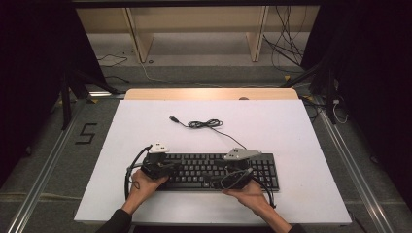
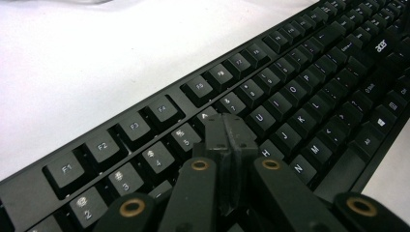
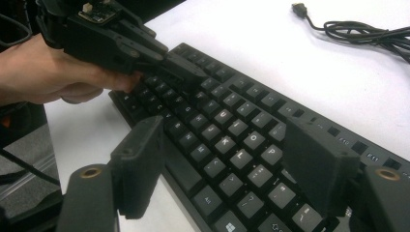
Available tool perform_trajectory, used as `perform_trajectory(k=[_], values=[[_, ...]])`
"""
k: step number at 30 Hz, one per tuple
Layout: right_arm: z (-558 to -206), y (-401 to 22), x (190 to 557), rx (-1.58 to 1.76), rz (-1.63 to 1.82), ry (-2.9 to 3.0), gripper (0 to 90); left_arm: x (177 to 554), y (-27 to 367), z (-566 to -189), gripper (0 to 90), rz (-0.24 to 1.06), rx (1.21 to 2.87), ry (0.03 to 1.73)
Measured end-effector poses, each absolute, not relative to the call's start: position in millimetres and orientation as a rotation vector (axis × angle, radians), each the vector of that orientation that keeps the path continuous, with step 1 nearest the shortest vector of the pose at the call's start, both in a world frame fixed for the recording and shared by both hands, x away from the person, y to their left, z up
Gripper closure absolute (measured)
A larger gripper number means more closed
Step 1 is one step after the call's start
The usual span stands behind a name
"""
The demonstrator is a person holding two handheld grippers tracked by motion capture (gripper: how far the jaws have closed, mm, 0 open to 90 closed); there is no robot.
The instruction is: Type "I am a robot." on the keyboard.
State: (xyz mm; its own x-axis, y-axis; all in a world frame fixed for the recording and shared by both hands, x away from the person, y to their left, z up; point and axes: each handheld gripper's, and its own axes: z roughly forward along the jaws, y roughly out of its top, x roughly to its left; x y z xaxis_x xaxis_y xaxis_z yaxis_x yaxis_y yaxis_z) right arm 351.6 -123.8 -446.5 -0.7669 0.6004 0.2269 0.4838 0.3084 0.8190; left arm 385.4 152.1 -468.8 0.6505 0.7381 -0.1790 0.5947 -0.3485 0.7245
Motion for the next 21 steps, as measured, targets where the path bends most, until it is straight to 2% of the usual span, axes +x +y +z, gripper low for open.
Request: perform_trajectory(k=[21], values=[[-445.2, -124.9, 347.7, 1.009, 1.464, 2.444, 31.9, 388.6, 144.2, -476.3, 89.2, 0.240, 2.111, 1.049]])
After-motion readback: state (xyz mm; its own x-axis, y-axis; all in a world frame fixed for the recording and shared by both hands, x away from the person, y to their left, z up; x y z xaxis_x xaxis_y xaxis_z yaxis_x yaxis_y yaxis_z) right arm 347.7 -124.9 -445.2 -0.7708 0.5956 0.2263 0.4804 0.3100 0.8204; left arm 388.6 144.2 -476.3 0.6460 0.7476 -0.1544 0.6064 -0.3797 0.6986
